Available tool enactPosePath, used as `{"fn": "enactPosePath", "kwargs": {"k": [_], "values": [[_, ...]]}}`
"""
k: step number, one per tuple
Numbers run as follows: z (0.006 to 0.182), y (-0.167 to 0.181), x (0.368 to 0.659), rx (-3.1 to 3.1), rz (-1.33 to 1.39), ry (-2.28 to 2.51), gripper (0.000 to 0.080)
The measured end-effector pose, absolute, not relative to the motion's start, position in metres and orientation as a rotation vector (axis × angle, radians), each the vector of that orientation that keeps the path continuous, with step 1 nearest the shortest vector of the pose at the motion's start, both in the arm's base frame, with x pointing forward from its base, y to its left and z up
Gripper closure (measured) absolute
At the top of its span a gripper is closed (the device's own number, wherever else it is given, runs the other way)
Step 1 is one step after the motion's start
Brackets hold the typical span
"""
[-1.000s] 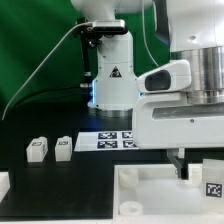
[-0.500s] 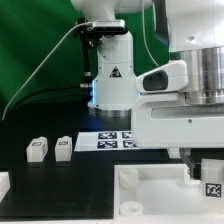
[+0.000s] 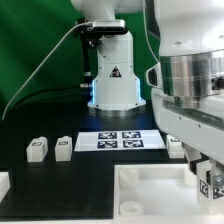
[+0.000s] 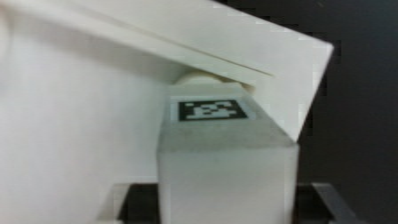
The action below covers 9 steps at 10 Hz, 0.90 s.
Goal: Assemble one leg
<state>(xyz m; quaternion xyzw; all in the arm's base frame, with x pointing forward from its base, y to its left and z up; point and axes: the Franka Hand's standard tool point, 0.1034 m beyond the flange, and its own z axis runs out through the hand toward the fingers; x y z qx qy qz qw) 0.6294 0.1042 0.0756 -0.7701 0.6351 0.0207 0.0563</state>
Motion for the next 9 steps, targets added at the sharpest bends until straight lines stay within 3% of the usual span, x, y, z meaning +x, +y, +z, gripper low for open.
{"fn": "enactPosePath", "kwargs": {"k": [4, 5, 6, 7, 8, 9], "values": [[0.0761, 0.1079, 0.6298, -1.947, 0.175, 2.380, 0.0505], [0.0754, 0.1086, 0.6294, -1.909, 0.177, 2.415, 0.0465], [0.0753, 0.1084, 0.6294, -1.925, 0.176, 2.401, 0.0297], [0.0752, 0.1084, 0.6294, -1.930, 0.176, 2.397, 0.0297], [0.0754, 0.1070, 0.6292, -2.030, 0.172, 2.310, 0.0180], [0.0761, 0.1029, 0.6256, -2.224, 0.196, 2.129, 0.0159]]}}
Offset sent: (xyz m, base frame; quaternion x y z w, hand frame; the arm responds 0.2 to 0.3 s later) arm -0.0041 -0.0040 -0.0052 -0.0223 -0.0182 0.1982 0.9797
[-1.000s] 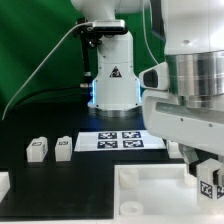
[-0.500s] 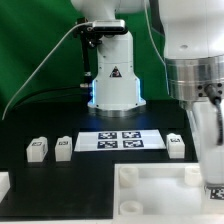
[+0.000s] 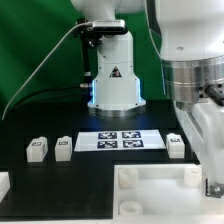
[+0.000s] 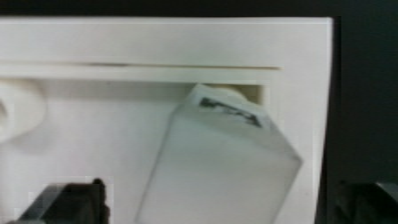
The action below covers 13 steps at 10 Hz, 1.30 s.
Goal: Assemble one leg
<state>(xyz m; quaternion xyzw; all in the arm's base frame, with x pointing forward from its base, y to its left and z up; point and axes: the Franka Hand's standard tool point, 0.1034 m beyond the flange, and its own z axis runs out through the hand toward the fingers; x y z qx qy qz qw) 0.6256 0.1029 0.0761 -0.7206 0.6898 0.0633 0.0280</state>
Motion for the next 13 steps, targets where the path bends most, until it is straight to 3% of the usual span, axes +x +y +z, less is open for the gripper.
{"fn": "enactPosePath", "kwargs": {"k": [6, 10, 13], "values": [[0.073, 0.114, 0.621, -2.787, 0.124, 1.246, 0.0151], [0.071, 0.119, 0.634, -3.038, -0.072, 0.420, 0.0151], [0.067, 0.117, 0.633, -3.046, -0.064, 0.413, 0.0151]]}}
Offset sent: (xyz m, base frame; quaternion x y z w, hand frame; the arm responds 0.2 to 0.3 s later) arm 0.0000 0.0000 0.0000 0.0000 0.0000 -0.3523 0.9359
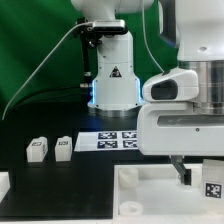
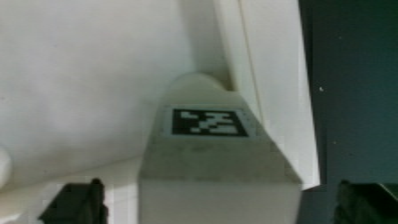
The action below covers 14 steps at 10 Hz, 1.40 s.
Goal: Assemble one leg
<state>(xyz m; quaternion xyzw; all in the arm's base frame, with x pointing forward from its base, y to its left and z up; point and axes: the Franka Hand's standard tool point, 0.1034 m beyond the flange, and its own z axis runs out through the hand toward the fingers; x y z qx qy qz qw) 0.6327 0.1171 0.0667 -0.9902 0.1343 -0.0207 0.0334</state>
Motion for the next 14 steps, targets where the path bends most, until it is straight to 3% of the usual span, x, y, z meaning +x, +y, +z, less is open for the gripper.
{"fn": "enactPosePath", "kwargs": {"k": [5, 7, 8, 9, 14], "values": [[0.0663, 0.1153, 0.6315, -3.032, -0.049, 0.514, 0.0151], [0.0663, 0.1152, 0.6315, -3.027, -0.048, 0.536, 0.0406], [0.0658, 0.1148, 0.6308, -2.986, -0.038, 0.719, 0.0406], [0.0656, 0.1138, 0.6308, -2.935, -0.032, 0.902, 0.0506], [0.0659, 0.1084, 0.6321, -2.476, 0.127, 1.799, 0.0506]]}}
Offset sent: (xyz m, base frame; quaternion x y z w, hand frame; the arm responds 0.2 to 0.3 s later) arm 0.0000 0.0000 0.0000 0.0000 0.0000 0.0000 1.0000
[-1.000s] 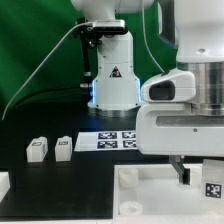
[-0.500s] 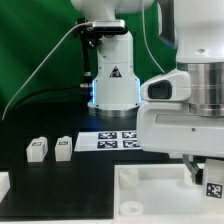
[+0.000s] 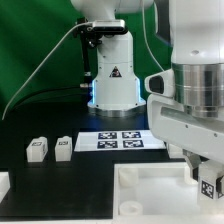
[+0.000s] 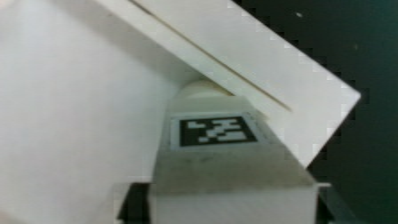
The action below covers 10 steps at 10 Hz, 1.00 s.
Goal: Assemble one leg
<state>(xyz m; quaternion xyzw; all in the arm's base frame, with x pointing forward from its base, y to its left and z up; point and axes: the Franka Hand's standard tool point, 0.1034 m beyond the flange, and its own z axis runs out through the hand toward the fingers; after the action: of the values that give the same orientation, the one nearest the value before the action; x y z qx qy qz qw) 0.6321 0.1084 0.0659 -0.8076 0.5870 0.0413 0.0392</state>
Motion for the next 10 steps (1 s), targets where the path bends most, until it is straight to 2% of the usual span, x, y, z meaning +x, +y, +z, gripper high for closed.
{"fn": "enactPosePath", "kwargs": {"k": [2, 4, 7, 10], "values": [[0.0661, 0.1101, 0.6304, -2.062, 0.158, 2.235, 0.0506], [0.0660, 0.1099, 0.6296, -1.862, 0.180, 2.424, 0.0506], [0.0674, 0.1069, 0.6295, -1.632, 0.194, 2.614, 0.0505], [0.0660, 0.1063, 0.6274, -1.688, 0.183, 2.587, 0.0504]]}}
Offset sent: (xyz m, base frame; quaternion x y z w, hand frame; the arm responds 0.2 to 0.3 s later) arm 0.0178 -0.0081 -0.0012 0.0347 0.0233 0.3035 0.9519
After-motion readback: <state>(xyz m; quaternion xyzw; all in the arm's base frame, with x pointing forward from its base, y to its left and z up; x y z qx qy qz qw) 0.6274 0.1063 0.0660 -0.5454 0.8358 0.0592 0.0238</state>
